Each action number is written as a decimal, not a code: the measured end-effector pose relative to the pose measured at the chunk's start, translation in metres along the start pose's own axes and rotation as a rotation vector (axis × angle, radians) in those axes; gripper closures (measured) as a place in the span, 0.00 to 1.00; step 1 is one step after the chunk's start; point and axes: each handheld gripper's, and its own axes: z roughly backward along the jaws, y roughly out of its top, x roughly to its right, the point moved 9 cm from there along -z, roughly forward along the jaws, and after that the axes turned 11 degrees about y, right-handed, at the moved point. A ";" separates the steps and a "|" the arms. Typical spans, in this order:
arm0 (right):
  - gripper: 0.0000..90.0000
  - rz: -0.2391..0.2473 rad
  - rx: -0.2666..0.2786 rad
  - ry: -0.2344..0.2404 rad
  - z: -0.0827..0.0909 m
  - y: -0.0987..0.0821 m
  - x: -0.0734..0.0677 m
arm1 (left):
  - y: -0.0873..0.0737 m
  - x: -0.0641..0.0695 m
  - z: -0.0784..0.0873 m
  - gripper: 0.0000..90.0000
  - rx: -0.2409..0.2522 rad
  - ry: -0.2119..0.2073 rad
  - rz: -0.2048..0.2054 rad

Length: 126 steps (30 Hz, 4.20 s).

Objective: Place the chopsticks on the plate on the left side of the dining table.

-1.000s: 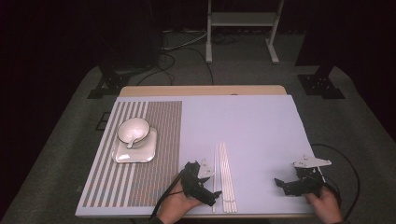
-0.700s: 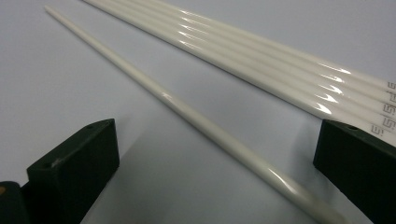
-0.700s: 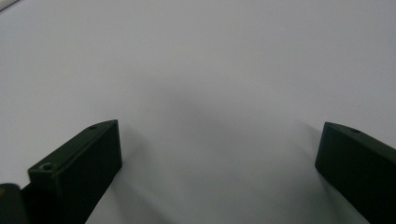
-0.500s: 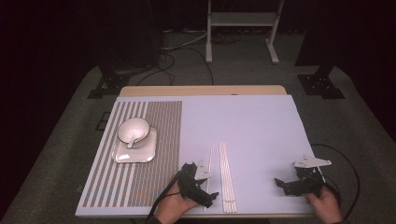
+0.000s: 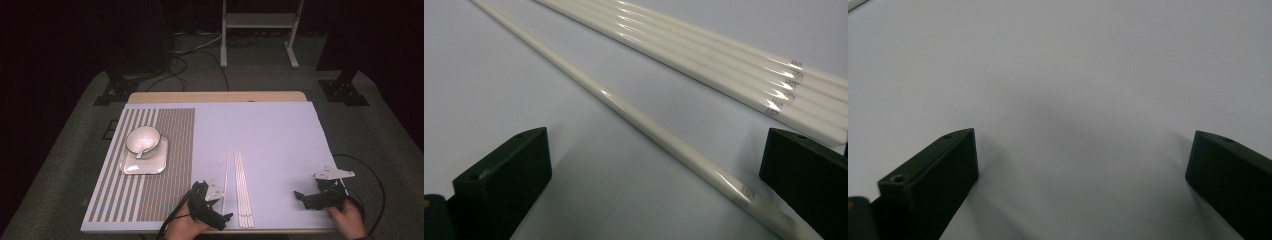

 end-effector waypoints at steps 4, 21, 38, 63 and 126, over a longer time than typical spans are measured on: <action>0.00 -0.001 0.000 0.000 0.000 0.000 0.000 | -0.004 0.005 0.005 0.00 0.005 0.013 0.003; 0.00 0.000 0.000 0.000 0.000 0.000 0.000 | -0.014 -0.004 0.013 0.00 -0.018 0.020 0.008; 0.00 -0.001 0.001 0.000 0.000 0.000 0.000 | -0.023 -0.022 0.020 0.00 -0.039 0.043 0.012; 0.00 0.000 0.000 0.000 0.000 0.000 0.000 | -0.028 -0.042 0.024 0.00 -0.050 0.088 0.025; 0.00 -0.001 0.002 -0.001 0.000 0.000 0.000 | -0.057 -0.106 0.043 0.00 -0.074 0.204 0.138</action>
